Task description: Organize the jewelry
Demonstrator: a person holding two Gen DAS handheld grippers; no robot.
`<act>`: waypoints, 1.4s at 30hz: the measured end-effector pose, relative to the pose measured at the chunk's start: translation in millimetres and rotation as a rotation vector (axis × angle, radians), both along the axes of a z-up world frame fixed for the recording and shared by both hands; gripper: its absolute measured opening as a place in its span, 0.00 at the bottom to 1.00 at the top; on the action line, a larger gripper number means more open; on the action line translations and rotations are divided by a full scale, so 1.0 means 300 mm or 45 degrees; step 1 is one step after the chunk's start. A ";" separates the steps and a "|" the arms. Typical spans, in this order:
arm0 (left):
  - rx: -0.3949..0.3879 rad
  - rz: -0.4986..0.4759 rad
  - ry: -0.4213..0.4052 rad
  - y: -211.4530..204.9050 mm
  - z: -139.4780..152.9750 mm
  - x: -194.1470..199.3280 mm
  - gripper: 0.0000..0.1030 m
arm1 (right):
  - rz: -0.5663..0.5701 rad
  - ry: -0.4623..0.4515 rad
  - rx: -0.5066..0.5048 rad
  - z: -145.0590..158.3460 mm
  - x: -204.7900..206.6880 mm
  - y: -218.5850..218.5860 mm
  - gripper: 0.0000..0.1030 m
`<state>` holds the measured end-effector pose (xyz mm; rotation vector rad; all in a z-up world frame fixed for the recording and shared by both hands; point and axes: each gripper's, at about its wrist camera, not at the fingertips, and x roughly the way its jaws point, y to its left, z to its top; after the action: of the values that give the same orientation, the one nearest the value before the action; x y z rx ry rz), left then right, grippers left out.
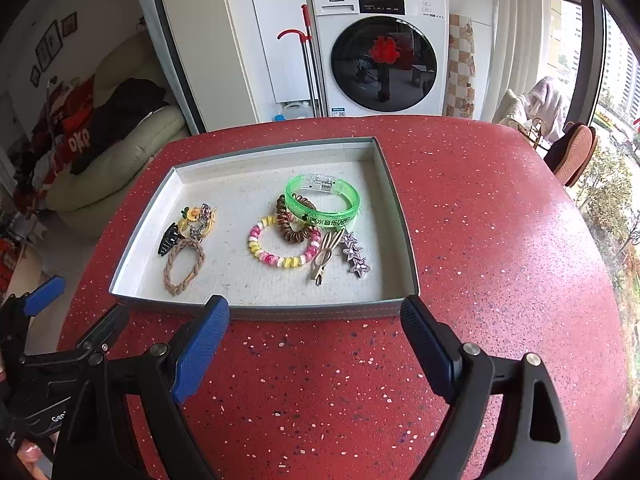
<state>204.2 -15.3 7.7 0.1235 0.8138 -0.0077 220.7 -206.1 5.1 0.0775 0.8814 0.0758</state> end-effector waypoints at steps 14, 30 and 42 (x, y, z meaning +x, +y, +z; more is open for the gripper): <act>-0.059 0.060 -0.057 0.019 0.001 -0.165 1.00 | -0.034 -0.144 -0.091 -0.001 -0.200 0.017 0.87; -0.042 0.085 -0.198 0.015 0.058 -0.257 1.00 | -0.074 -0.304 -0.131 0.046 -0.304 0.022 0.87; -0.058 0.080 -0.200 0.009 0.069 -0.270 1.00 | -0.081 -0.327 -0.133 0.063 -0.321 0.008 0.87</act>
<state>123.2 -12.7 28.3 0.0542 0.6602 0.0424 124.3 -203.8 24.1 -0.0023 0.6243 -0.0200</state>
